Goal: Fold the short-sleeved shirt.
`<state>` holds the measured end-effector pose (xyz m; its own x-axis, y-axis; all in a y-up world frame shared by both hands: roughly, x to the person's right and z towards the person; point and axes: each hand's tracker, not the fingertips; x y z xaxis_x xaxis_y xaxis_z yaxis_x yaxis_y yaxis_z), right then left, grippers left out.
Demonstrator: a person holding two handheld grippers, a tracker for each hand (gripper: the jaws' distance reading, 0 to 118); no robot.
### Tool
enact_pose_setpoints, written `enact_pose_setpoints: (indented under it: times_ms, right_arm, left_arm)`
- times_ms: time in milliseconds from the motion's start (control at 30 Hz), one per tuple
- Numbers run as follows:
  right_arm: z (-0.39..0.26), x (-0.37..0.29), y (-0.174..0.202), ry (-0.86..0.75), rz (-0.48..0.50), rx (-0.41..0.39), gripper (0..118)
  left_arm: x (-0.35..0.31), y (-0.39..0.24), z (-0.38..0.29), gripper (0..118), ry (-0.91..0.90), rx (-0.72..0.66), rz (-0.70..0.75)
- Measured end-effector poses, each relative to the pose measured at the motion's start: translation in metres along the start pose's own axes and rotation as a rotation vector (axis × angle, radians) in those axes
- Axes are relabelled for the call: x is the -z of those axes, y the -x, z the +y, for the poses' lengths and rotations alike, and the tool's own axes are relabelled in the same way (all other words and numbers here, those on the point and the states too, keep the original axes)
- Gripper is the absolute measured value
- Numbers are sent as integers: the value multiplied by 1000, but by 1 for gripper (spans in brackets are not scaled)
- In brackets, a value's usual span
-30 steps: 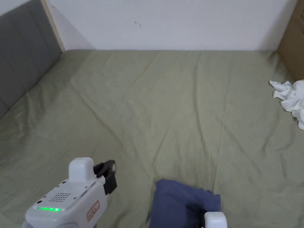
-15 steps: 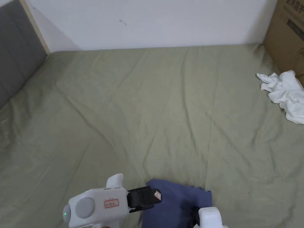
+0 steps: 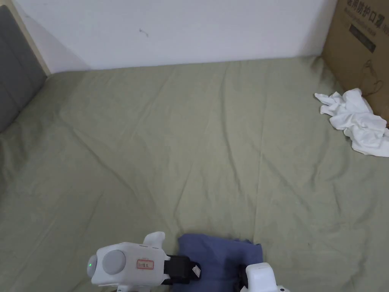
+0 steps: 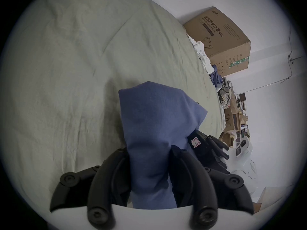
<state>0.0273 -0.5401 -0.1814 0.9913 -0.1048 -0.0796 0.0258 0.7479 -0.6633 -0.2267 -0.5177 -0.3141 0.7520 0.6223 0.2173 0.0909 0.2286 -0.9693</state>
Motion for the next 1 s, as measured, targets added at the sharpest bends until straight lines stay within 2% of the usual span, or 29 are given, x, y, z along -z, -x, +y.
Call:
enact_pose_setpoints:
  times_ms: [67, 200, 333, 433, 667, 1000]
  right_arm:
    - [4, -1, 0, 9, 4, 0, 3]
    - [20, -10, -5, 27, 35, 10, 3]
    - [51, -35, -8, -79, 45, -8, 3]
    - [78, -49, -10, -149, 30, -36, 3]
    - [122, -63, -2, -246, 30, -51, 3]
    - [153, -36, 46, -268, 92, -95, 3]
  left_arm:
    - [0, -2, -2, 40, -3, 1, 7]
    - [-8, -12, -6, 30, -35, 24, 30]
    - [-31, -15, 4, 27, -54, 35, 2]
    - [-55, -8, 15, 27, -64, 86, 51]
    - [-145, 59, 37, 27, -116, 69, 220]
    - [-281, 169, 67, 27, -183, 0, 505]
